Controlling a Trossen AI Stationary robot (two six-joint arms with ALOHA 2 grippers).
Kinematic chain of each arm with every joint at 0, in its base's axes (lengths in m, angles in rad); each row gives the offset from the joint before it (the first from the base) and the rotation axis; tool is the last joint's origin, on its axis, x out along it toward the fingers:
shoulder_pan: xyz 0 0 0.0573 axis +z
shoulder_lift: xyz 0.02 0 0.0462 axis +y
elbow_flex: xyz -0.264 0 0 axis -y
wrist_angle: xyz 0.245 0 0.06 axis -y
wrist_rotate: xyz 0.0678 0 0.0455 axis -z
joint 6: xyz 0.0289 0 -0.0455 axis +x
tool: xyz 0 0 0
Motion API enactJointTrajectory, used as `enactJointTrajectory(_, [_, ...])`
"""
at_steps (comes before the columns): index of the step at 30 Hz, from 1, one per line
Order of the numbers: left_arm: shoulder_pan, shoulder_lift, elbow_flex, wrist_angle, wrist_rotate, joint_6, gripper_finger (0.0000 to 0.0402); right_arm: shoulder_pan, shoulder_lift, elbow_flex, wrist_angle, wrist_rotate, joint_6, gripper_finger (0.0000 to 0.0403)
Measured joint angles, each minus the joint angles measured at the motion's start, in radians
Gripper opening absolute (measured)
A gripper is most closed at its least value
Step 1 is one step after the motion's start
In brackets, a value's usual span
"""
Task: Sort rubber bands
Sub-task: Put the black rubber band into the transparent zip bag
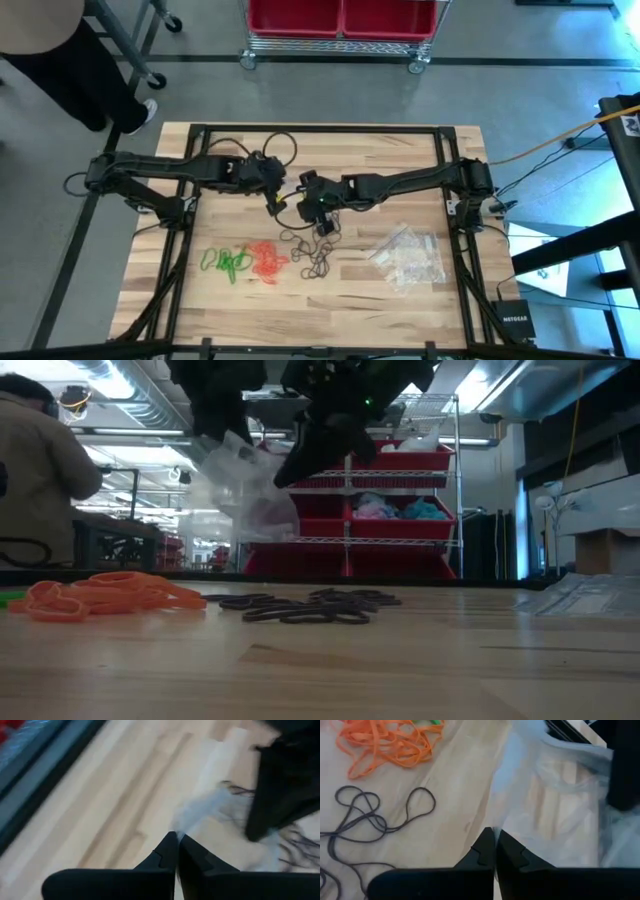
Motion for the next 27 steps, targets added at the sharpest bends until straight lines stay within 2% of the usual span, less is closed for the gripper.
enactJointTrajectory(2, [0.0,0.005,0.0,0.02,0.041,0.025,0.0,0.0,0.0,0.0,0.004,0.001,0.006,0.0])
enactJointTrajectory(6, [0.01,-0.014,0.0,-0.045,-0.031,0.021,0.0,0.001,0.0,0.0,-0.037,-0.009,0.032,0.0])
enactJointTrajectory(11, [0.024,-0.019,0.0,-0.069,-0.033,-0.002,0.0,-0.001,0.0,0.002,-0.038,-0.016,0.032,0.0])
enactJointTrajectory(15, [0.026,-0.006,0.001,0.009,0.055,0.025,0.0,-0.006,0.0,0.0,0.028,-0.011,0.037,0.0])
enactJointTrajectory(21, [0.038,-0.013,0.0,-0.149,-0.031,-0.002,0.0,-0.007,0.0,0.004,-0.038,-0.106,0.072,0.0])
enactJointTrajectory(24, [0.037,-0.007,0.0,-0.092,0.001,0.018,0.0,-0.005,0.0,0.002,-0.022,-0.113,0.072,0.0])
enactJointTrajectory(27, [0.028,-0.004,0.001,-0.031,0.005,0.058,0.0,-0.02,0.001,0.001,0.011,-0.186,0.122,0.0])
